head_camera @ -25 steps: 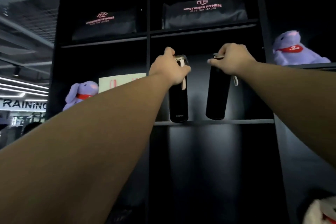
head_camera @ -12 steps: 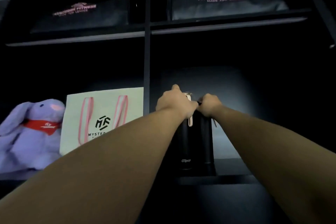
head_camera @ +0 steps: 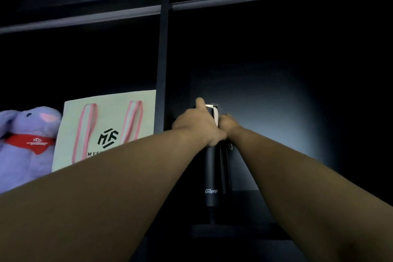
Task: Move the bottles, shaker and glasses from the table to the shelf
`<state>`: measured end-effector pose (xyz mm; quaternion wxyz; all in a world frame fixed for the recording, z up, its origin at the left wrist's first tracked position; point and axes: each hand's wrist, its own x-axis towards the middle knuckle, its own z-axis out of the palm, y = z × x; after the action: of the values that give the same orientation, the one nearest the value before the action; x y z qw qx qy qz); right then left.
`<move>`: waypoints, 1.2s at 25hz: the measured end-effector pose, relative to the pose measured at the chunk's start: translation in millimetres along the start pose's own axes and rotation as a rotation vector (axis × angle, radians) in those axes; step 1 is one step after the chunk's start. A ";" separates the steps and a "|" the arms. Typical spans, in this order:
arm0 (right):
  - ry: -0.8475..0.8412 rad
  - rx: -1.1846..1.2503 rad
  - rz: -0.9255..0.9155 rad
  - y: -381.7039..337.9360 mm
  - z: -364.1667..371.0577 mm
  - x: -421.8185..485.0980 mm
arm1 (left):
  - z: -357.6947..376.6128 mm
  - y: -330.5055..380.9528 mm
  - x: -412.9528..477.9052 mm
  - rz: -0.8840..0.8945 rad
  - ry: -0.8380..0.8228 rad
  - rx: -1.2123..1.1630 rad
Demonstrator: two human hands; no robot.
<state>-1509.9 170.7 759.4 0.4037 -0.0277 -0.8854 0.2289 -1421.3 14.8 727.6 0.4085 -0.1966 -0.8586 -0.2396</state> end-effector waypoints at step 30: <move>0.201 -0.148 -0.056 33.7 -296.2 -305.0 | -96.1 120.3 -188.9 0.153 0.096 -0.327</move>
<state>-1093.9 243.0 699.5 0.4934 -0.0552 -0.8554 0.1477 -1187.6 30.2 660.4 0.4287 -0.3133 -0.7702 -0.3534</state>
